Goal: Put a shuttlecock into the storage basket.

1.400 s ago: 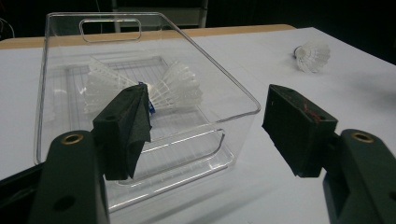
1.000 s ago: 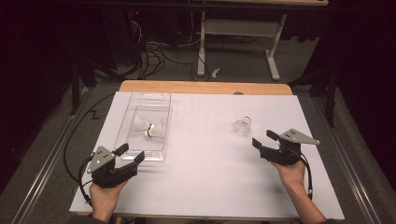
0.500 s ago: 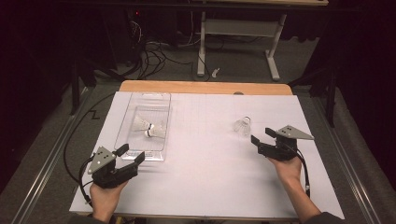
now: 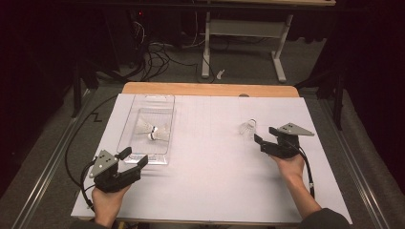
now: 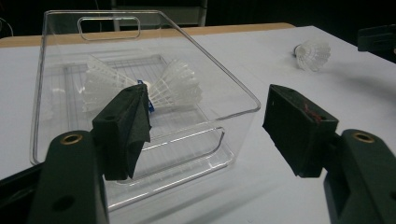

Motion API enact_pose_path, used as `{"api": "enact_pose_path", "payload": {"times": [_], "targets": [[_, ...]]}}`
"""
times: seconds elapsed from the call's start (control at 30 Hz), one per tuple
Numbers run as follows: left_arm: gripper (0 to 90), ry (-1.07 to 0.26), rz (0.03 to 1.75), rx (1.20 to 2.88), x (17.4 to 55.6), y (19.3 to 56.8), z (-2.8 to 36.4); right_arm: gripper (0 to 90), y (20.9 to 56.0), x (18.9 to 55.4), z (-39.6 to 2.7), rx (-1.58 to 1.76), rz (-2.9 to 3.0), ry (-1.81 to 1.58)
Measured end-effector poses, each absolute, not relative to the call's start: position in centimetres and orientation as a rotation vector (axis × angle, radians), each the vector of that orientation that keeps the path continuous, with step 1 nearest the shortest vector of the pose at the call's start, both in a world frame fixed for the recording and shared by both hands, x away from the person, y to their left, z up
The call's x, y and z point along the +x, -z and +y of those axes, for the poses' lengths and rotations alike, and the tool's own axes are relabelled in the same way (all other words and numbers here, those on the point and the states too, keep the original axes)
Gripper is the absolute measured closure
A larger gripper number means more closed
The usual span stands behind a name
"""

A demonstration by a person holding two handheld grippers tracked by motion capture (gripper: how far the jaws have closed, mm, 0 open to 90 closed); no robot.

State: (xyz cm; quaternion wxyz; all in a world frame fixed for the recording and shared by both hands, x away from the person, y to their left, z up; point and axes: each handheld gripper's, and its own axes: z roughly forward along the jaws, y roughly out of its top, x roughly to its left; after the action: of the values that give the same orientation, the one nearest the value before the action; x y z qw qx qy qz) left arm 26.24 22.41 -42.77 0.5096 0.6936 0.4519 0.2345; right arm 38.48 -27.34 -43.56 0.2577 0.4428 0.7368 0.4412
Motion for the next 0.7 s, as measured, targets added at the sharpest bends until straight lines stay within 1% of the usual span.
{"api": "enact_pose_path", "payload": {"times": [0.5,0.7], "targets": [[32.4,-0.564,1.085,1.670,26.2,42.8,22.4,31.9,43.6,40.3,-26.1,1.209,2.013,-1.099],[32.4,-0.564,1.085,1.663,26.2,42.8,22.5,34.8,43.6,41.0,-25.3,1.220,2.029,-1.039]]}}
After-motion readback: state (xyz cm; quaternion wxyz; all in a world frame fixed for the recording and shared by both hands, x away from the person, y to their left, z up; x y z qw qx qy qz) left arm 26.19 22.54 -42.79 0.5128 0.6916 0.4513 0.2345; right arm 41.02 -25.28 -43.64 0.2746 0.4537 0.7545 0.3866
